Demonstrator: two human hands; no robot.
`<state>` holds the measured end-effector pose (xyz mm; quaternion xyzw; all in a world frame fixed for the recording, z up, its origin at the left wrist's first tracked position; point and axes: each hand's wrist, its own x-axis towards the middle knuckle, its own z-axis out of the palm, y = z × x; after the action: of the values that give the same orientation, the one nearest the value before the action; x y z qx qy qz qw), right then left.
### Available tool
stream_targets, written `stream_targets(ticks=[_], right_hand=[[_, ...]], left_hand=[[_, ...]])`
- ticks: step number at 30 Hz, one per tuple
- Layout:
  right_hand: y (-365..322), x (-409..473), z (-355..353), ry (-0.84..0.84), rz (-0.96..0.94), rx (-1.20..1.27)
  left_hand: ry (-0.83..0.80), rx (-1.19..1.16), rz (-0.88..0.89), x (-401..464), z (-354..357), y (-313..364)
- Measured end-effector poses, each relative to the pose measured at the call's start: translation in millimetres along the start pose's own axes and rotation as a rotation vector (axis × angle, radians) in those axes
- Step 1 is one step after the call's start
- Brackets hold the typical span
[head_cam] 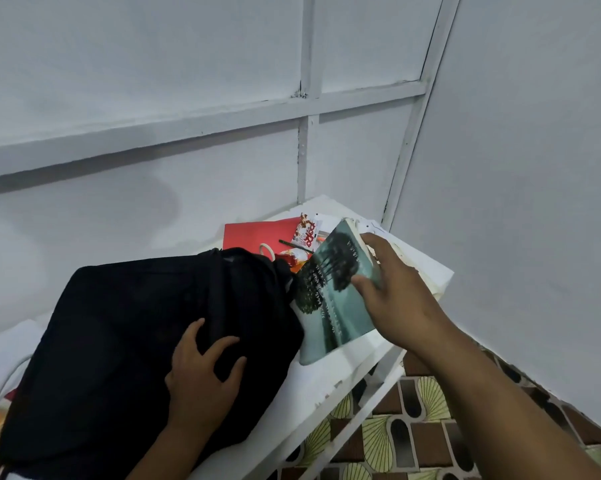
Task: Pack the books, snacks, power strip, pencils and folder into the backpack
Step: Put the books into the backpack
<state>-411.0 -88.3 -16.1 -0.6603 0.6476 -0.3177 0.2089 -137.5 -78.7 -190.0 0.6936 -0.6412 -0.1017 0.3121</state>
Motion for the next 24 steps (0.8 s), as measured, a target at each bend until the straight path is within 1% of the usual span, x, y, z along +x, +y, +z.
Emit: stream_targets(ticks=[4, 6, 9, 11, 13, 14, 17, 21, 24], right_hand=[[-24, 3, -18, -0.005, -0.097, -0.073], [-39, 11, -32, 0.031, -0.159, -0.093], [-51, 37, -36, 0.102, -0.193, 0.012], [-52, 58, -19, 0.07, -0.213, 0.127], [-49, 79, 8, 0.002, -0.22, 0.227], [-48, 88, 24, -0.045, -0.211, 0.255], [-43, 109, 66, -0.218, -0.196, 0.269], [-39, 128, 113, -0.405, -0.089, 0.34], [-39, 140, 143, -0.47, 0.016, 0.473]], left_hand=[[-0.032, -0.137, -0.142, 17, -23, 15], [-0.033, -0.176, -0.217, 26, -36, 17], [-0.09, -0.205, -0.314, 41, -61, 16], [-0.205, -0.172, -0.364, 46, -78, 18], [-0.259, -0.185, -0.435, 49, -92, 22], [-0.237, -0.238, -0.466, 49, -98, 24], [-0.079, -0.432, -0.562, 51, -111, 30], [0.02, -0.543, -0.553, 53, -123, 38], [0.061, -0.58, -0.535, 56, -128, 44]])
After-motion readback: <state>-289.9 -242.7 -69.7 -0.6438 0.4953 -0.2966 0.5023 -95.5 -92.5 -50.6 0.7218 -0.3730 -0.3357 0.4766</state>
